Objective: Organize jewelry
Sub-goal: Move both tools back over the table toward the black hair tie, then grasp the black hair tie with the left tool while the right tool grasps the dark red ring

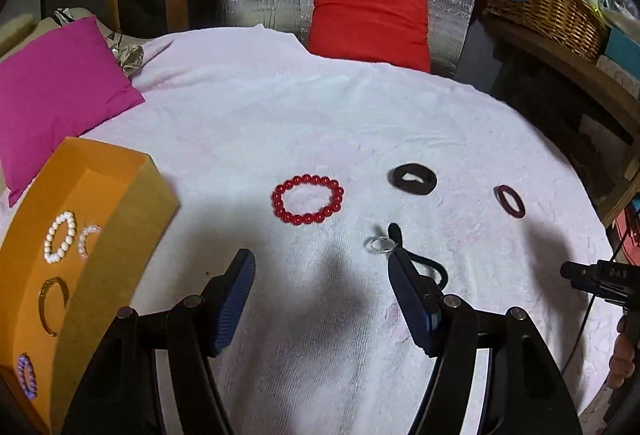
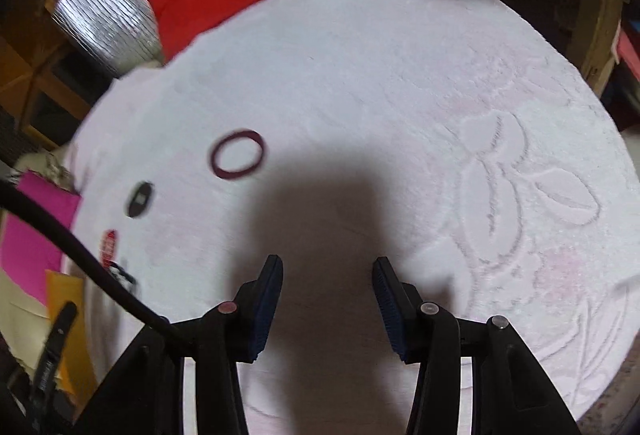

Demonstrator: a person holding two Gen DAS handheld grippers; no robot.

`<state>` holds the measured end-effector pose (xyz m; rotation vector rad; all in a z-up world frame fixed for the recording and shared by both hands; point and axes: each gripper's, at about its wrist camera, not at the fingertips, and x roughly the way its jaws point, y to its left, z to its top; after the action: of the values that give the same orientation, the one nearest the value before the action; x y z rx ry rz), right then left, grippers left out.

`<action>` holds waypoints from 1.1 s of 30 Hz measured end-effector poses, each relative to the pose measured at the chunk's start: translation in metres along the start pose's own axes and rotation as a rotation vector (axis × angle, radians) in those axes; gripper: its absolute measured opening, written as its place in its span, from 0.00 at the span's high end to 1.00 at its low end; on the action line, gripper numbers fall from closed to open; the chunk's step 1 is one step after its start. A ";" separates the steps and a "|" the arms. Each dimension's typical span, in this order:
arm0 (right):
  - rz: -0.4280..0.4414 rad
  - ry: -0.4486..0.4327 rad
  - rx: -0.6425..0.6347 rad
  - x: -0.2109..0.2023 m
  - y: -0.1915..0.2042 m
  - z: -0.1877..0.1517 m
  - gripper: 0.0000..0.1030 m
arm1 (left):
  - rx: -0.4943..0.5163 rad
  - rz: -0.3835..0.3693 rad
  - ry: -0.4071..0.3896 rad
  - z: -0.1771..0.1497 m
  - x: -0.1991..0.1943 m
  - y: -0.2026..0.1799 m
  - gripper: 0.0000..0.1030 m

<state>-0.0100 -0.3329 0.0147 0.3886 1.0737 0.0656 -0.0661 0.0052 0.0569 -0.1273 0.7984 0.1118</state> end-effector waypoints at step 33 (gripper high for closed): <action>-0.231 -0.043 -0.176 0.016 0.046 -0.028 0.00 | 0.105 -0.146 0.084 0.005 0.007 -0.007 0.32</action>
<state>-0.0203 -0.2782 0.0048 0.1054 1.0551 -0.0531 -0.0571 -0.0009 0.0556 -0.0912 0.8747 -0.0738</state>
